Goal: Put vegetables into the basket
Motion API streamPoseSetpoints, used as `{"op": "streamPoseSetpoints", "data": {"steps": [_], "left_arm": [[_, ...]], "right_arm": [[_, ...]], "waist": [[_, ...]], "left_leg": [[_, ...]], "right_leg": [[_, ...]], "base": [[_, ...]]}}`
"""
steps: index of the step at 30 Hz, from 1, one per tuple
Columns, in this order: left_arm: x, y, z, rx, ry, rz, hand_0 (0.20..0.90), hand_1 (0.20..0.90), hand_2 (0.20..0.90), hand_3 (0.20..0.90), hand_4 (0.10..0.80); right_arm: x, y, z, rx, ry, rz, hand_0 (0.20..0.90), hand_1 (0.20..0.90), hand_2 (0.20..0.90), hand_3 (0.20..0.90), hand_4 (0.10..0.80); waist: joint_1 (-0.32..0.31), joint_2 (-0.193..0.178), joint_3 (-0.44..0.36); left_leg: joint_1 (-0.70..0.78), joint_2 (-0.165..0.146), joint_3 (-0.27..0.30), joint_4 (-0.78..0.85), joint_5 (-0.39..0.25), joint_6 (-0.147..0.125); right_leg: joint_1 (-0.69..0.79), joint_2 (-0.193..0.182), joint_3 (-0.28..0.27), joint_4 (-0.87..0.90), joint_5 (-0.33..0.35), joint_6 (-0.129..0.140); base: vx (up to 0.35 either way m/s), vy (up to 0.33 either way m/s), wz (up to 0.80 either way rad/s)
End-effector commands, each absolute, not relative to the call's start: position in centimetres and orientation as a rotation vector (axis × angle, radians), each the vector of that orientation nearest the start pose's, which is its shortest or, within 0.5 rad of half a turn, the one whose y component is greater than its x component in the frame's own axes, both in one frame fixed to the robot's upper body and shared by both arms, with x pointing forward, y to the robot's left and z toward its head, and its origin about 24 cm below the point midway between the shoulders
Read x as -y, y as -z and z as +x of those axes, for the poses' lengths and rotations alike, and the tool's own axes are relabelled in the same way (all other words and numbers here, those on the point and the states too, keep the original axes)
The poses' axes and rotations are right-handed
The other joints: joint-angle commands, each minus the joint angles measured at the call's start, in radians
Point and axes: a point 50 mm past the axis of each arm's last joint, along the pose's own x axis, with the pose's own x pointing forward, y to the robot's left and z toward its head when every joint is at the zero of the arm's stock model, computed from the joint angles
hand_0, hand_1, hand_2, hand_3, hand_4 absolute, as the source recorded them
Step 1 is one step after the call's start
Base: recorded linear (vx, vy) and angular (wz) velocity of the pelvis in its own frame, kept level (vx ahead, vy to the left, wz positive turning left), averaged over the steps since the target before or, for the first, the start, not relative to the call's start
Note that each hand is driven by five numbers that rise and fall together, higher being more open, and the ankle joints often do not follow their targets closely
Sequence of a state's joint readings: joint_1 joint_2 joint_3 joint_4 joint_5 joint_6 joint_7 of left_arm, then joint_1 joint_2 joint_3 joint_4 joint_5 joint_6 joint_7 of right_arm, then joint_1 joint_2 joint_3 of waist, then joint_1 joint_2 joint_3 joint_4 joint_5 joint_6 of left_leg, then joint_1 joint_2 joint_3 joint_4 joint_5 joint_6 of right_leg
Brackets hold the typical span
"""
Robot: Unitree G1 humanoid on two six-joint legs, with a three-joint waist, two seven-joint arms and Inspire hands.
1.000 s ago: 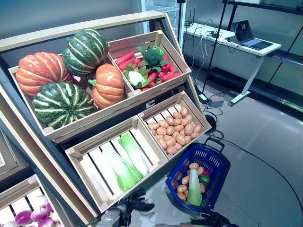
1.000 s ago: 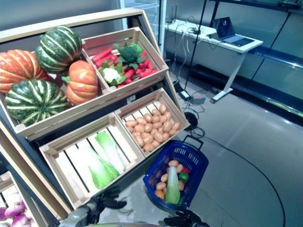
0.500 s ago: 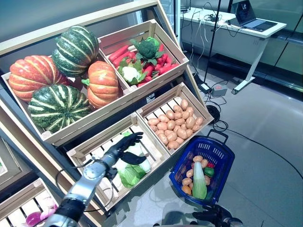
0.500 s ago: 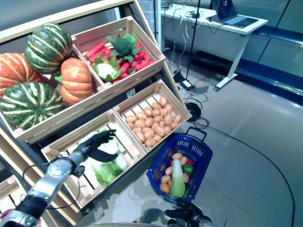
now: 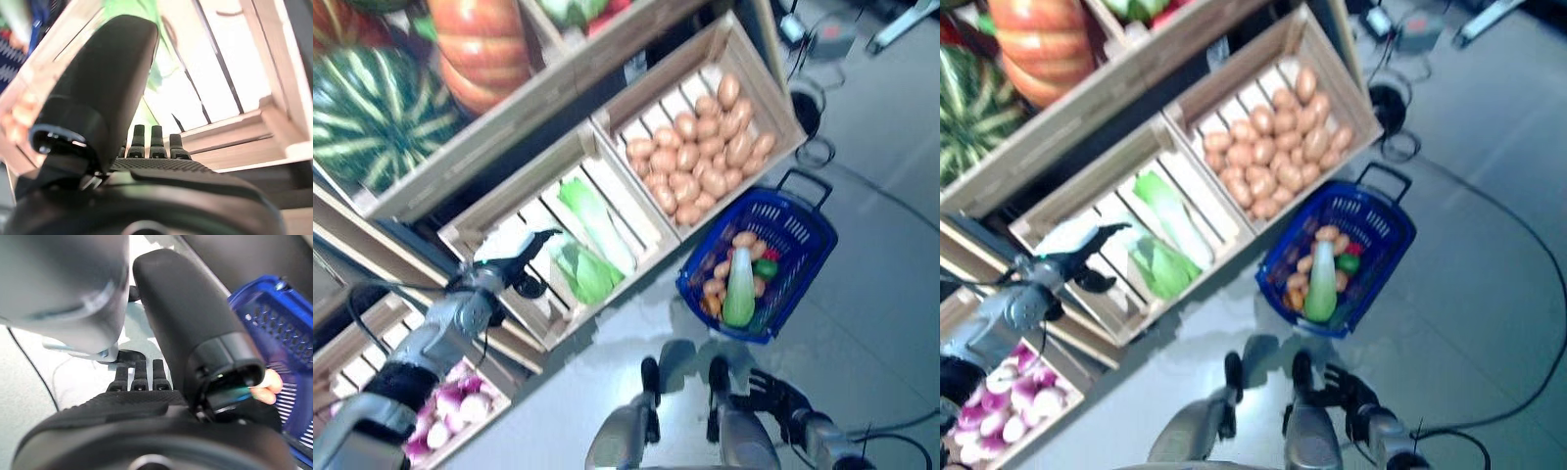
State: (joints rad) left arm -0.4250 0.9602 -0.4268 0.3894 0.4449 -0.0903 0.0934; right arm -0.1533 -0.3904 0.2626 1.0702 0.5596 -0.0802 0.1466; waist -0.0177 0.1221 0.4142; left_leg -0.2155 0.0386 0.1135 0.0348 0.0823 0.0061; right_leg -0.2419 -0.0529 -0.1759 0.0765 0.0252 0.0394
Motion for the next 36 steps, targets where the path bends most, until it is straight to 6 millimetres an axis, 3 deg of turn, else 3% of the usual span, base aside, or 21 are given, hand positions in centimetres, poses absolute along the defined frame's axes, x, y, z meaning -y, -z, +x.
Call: {"op": "streamPoseSetpoints", "data": {"steps": [1, 6, 15, 22, 27, 36], "left_arm": [[-29.0, -18.4, 32.0, 0.305, -0.134, 1.665, 0.900, 0.900, 0.900, 0.900, 0.800], [-28.7, -19.7, 32.7, 0.410, -0.206, 1.690, 0.900, 0.900, 0.900, 0.900, 0.800], [-28.3, -16.9, 33.5, 0.585, -0.328, 1.730, 0.900, 0.900, 0.900, 0.900, 0.800], [-28.8, -15.6, 34.4, 0.477, -0.362, 1.765, 0.900, 0.900, 0.900, 0.900, 0.800], [-29.6, -14.8, 34.1, 0.423, -0.393, 1.824, 0.900, 0.900, 0.900, 0.900, 0.800], [-31.7, -16.6, 34.5, 0.319, -0.584, 1.821, 0.900, 0.900, 0.900, 0.900, 0.800]], "right_arm": [[25.5, 9.9, 20.0, -0.688, 0.088, 0.109, 0.900, 0.900, 0.900, 0.900, 0.800], [25.4, 8.1, 22.3, -0.579, 0.115, 0.150, 0.900, 0.900, 0.900, 0.900, 0.800], [25.2, 6.7, 24.6, -0.525, 0.119, 0.202, 0.900, 0.900, 0.900, 0.900, 0.800], [24.1, 5.7, 25.8, -0.513, 0.056, 0.210, 0.900, 0.900, 0.900, 0.900, 0.800], [24.3, 5.3, 25.8, -0.500, 0.059, 0.221, 0.900, 0.900, 0.900, 0.900, 0.800], [24.7, 4.1, 26.6, -0.445, 0.055, 0.239, 0.900, 0.900, 0.900, 0.900, 0.800]], "waist": [[-0.019, -0.050, -0.002], [-0.014, -0.072, 0.033], [-0.020, -0.093, 0.050], [-0.038, -0.097, 0.056], [-0.048, -0.097, 0.065], [-0.063, -0.101, 0.083]], "left_leg": [[-0.170, -0.015, 0.003, 0.172, -0.065, -0.041], [-0.304, -0.009, 0.001, 0.348, -0.117, -0.026], [-0.453, 0.017, -0.008, 0.532, -0.171, -0.020], [-0.510, 0.020, -0.007, 0.580, -0.178, -0.019], [-0.518, 0.023, -0.008, 0.592, -0.197, -0.032], [-0.556, 0.027, -0.002, 0.587, -0.181, -0.036]], "right_leg": [[-0.127, -0.056, 0.001, 0.153, -0.052, -0.005], [-0.263, -0.060, 0.012, 0.334, -0.103, -0.018], [-0.401, -0.058, 0.048, 0.497, -0.144, -0.036], [-0.466, -0.050, 0.067, 0.549, -0.148, -0.044], [-0.480, -0.046, 0.078, 0.564, -0.164, -0.033], [-0.524, -0.041, 0.083, 0.563, -0.151, -0.030]], "base": [[-0.127, -0.027, 0.03], [-0.096, -0.022, 0.13], [-0.036, 0.054, -0.01], [-0.026, 0.066, -0.06], [-0.011, 0.049, -0.03], [-0.018, 0.055, -0.07]]}}
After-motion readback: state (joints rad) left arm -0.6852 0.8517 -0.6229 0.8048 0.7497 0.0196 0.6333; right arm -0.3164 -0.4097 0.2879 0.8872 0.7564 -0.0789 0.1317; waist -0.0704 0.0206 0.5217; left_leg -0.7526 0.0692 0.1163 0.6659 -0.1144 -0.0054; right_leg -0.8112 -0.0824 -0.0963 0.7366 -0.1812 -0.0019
